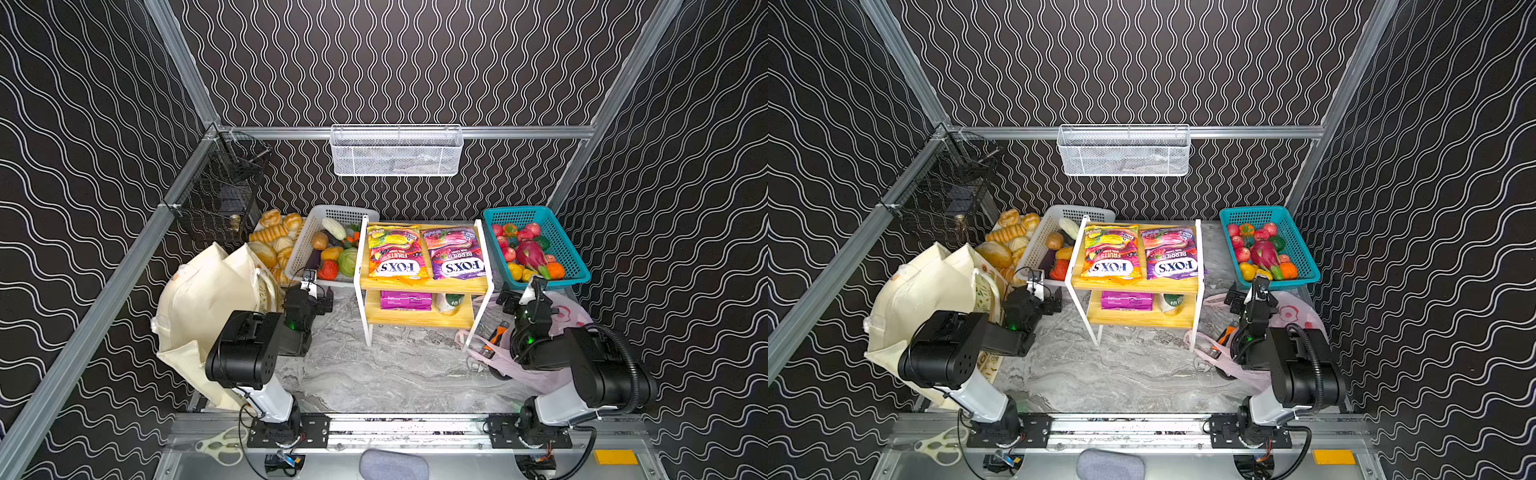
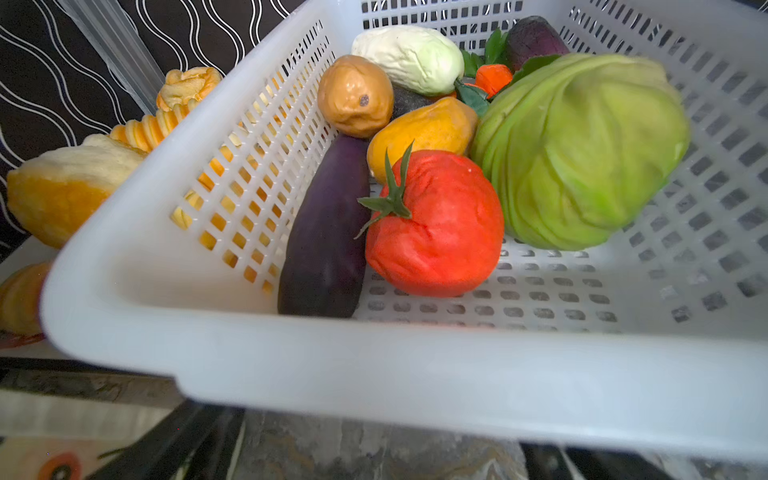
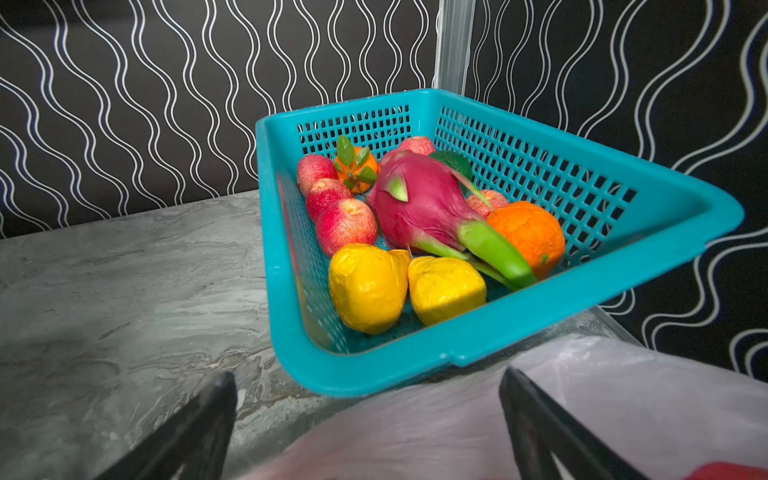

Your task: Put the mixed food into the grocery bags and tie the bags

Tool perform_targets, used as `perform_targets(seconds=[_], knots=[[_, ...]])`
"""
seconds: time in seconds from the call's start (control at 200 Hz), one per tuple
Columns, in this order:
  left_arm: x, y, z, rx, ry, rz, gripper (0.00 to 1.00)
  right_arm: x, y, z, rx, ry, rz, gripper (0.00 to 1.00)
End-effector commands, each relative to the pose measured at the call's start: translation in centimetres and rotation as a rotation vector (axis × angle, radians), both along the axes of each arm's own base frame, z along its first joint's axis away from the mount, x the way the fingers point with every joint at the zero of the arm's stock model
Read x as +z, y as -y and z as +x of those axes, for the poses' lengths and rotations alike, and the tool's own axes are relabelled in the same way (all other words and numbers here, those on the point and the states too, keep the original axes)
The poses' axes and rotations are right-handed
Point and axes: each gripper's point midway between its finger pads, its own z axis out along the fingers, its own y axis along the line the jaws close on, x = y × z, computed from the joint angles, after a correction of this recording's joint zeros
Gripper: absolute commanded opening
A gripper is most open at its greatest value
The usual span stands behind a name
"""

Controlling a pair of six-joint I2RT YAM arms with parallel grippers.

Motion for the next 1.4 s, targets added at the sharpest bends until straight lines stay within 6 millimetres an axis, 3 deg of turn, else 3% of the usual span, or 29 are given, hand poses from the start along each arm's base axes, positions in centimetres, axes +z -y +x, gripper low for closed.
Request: perform_targets(seconds=[0.0,1.031,1.281,1.391], knots=[[0.4,0.0,0.1,-0.010,0.013,0.008,0.99,0.8,0.1,0.2,-0.004,0.034,0.000,1.00],[0.5,0.0,0.0,-0.011,0.021,0.009,0.99,1.0,0.1,0.1,-0.005,0.041,0.000,1.00],[3.1,0.7,-1.2,-0.052,0.102,0.008,0.99,3.0,-0.3,-2.1,0.015,0.136,-0.008,1.00],[5.1,1.6,-1.0,-0.096,0.053,0.009,0.99,3.5,-0.6,-2.1,0.030,0.077,0.029,1.00]])
